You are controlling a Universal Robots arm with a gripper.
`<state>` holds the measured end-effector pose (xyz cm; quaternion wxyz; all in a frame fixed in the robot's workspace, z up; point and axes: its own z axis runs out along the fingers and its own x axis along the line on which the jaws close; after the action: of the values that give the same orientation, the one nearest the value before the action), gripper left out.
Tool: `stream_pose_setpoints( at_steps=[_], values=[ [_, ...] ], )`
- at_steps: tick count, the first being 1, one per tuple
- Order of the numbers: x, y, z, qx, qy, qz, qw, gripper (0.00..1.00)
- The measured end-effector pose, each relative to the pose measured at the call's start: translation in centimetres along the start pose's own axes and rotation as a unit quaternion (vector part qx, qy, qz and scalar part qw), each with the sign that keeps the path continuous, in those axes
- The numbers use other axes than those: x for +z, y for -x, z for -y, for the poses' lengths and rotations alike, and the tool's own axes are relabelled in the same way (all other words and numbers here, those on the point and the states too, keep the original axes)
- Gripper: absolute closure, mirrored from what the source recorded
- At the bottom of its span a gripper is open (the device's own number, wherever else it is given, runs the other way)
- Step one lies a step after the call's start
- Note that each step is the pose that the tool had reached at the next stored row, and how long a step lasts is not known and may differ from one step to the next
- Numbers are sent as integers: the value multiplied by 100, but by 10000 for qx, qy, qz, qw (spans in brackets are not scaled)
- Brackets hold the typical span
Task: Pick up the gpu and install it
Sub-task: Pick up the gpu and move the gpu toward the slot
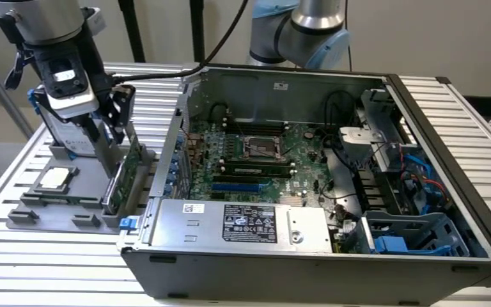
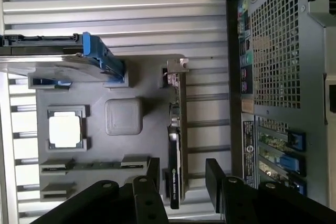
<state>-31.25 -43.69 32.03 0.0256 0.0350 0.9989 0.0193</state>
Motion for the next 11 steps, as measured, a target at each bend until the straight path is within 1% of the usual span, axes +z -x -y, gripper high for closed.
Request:
stream_pose_setpoints(
  at_steps=[11],
  values=[
    [198,-20,8,1,1,9,10000,0]
  ],
)
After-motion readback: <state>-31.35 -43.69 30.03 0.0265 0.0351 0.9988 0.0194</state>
